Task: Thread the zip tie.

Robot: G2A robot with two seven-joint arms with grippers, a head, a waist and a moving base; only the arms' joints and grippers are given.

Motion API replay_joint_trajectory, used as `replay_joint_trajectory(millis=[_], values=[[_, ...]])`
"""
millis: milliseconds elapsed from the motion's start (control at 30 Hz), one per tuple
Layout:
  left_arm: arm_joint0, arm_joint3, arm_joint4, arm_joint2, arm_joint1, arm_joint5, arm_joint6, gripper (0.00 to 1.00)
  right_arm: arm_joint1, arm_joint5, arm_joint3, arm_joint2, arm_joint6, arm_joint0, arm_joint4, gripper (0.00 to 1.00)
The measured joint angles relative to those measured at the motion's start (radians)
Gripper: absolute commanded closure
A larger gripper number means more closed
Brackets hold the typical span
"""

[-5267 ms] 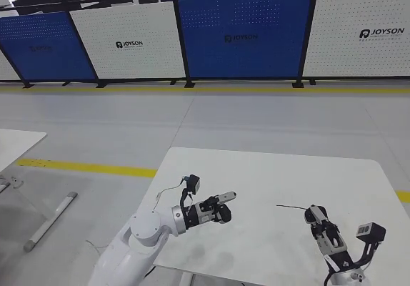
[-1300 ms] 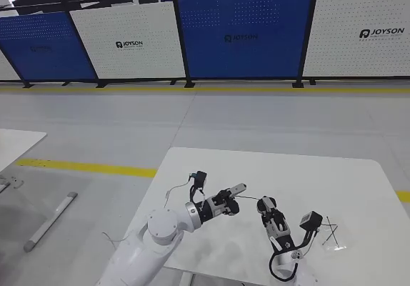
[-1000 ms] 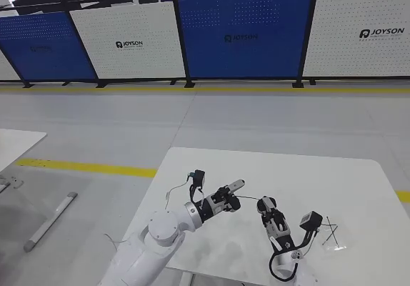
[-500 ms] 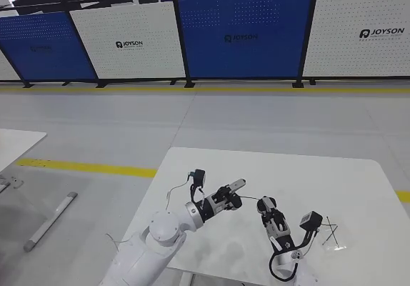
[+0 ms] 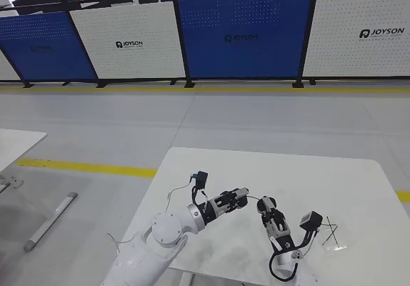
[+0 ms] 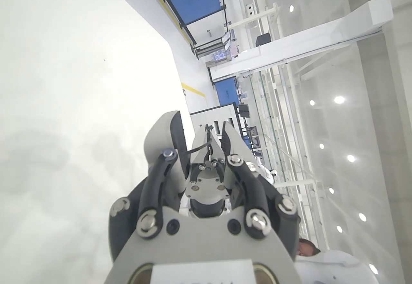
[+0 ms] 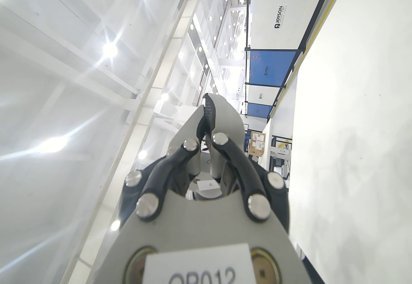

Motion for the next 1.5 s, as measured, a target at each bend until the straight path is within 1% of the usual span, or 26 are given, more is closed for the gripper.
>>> replay_joint_trajectory(millis=[200, 333, 433, 567, 667, 867, 933, 1033, 1133, 1200, 1267, 1433, 1500], values=[[0.01, -0.004, 0.002, -0.011, 0.004, 0.003, -0.007, 0.75, 0.0, 0.0, 0.0, 0.0, 0.0, 0.0, 0.0, 1.0], [0.011, 0.006, 0.011, -0.012, 0.006, 0.009, -0.002, 0.75, 0.0, 0.0, 0.0, 0.0, 0.0, 0.0, 0.0, 1.0], [0.009, 0.019, 0.008, -0.009, 0.006, 0.011, -0.002, 0.77, 0.0, 0.0, 0.0, 0.0, 0.0, 0.0, 0.0, 1.0], [0.008, 0.024, 0.006, -0.007, 0.006, 0.012, -0.007, 0.8, 0.0, 0.0, 0.0, 0.0, 0.0, 0.0, 0.0, 1.0], [0.008, 0.017, 0.005, -0.004, 0.007, 0.008, -0.016, 0.83, 0.0, 0.0, 0.0, 0.0, 0.0, 0.0, 0.0, 1.0], [0.02, -0.007, -0.025, -0.011, 0.01, -0.014, -0.039, 0.82, 0.0, 0.0, 0.0, 0.0, 0.0, 0.0, 0.0, 1.0], [0.021, -0.009, -0.036, -0.015, 0.011, -0.015, -0.055, 0.82, 0.0, 0.0, 0.0, 0.0, 0.0, 0.0, 0.0, 1.0], [0.022, -0.014, -0.039, -0.014, 0.012, -0.014, -0.06, 0.82, 0.0, 0.0, 0.0, 0.0, 0.0, 0.0, 0.0, 1.0], [0.021, -0.016, -0.039, -0.009, 0.012, -0.012, -0.056, 0.8, 0.0, 0.0, 0.0, 0.0, 0.0, 0.0, 0.0, 1.0], [0.018, -0.014, -0.036, -0.006, 0.011, -0.007, -0.039, 0.8, 0.0, 0.0, 0.0, 0.0, 0.0, 0.0, 0.0, 1.0], [0.014, -0.012, -0.038, -0.002, 0.01, -0.004, -0.029, 0.76, 0.0, 0.0, 0.0, 0.0, 0.0, 0.0, 0.0, 1.0], [0.015, -0.007, -0.045, -0.003, 0.011, -0.005, -0.033, 0.72, 0.0, 0.0, 0.0, 0.0, 0.0, 0.0, 0.0, 1.0], [0.019, -0.006, -0.034, -0.002, 0.012, -0.002, -0.034, 0.65, 0.0, 0.0, 0.0, 0.0, 0.0, 0.0, 0.0, 1.0]])
